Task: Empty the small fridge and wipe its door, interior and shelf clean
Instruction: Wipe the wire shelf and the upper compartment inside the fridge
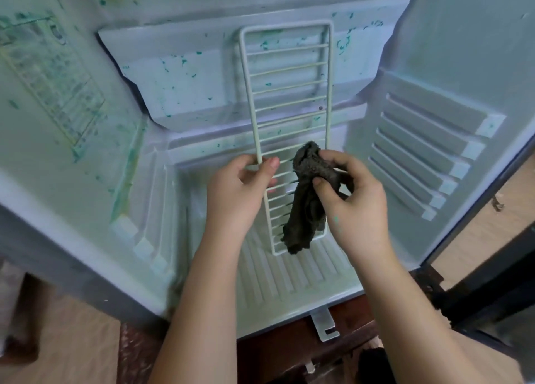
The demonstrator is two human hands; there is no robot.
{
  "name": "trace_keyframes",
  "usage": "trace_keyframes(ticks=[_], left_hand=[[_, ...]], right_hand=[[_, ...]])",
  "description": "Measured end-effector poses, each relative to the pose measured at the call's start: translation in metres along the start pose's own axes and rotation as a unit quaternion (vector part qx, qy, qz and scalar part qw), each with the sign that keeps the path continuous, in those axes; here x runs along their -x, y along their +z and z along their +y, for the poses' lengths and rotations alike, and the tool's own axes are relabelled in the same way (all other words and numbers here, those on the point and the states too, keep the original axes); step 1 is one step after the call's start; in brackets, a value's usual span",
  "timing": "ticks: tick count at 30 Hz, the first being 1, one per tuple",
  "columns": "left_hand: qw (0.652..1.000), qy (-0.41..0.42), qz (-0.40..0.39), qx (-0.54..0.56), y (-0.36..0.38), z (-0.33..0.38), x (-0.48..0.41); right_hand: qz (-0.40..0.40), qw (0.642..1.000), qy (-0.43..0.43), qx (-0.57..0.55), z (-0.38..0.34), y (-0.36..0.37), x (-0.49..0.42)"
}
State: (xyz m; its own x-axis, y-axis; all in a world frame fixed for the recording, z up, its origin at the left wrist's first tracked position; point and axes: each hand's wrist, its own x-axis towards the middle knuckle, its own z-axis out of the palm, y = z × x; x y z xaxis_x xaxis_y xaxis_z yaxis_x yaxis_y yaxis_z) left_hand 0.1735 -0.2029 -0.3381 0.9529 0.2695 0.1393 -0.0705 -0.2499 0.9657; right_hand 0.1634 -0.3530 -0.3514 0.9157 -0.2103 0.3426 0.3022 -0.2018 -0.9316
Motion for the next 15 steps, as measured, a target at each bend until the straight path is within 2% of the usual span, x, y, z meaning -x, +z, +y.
trace_keyframes(ticks=[2, 6, 8, 11, 14, 15], left_hand=[[0.999, 0.021, 0.035, -0.023, 0.0, 0.003, 0.003], [0.974, 0.144, 0.166, -0.061, -0.006, 0.022, 0.02], [0.979, 0.14, 0.14, -0.046, -0.006, 0.025, 0.028], [0.995, 0.081, 0.054, -0.019, -0.003, 0.02, 0.036], [0.998, 0.041, 0.04, 0.01, -0.006, 0.015, 0.031], [0.998, 0.034, 0.044, 0.022, -0.009, 0.014, 0.03]], right_hand=[[-0.011, 0.999, 0.019, -0.042, -0.001, 0.0, 0.002], [-0.027, 0.997, 0.022, -0.065, -0.006, 0.004, 0.009], [-0.051, 0.997, 0.002, -0.063, -0.009, 0.008, 0.012], [-0.124, 0.983, -0.025, -0.13, -0.012, 0.01, 0.017], [-0.194, 0.965, -0.018, -0.178, -0.013, 0.006, 0.015], [-0.193, 0.965, -0.006, -0.175, -0.012, 0.004, 0.012]])
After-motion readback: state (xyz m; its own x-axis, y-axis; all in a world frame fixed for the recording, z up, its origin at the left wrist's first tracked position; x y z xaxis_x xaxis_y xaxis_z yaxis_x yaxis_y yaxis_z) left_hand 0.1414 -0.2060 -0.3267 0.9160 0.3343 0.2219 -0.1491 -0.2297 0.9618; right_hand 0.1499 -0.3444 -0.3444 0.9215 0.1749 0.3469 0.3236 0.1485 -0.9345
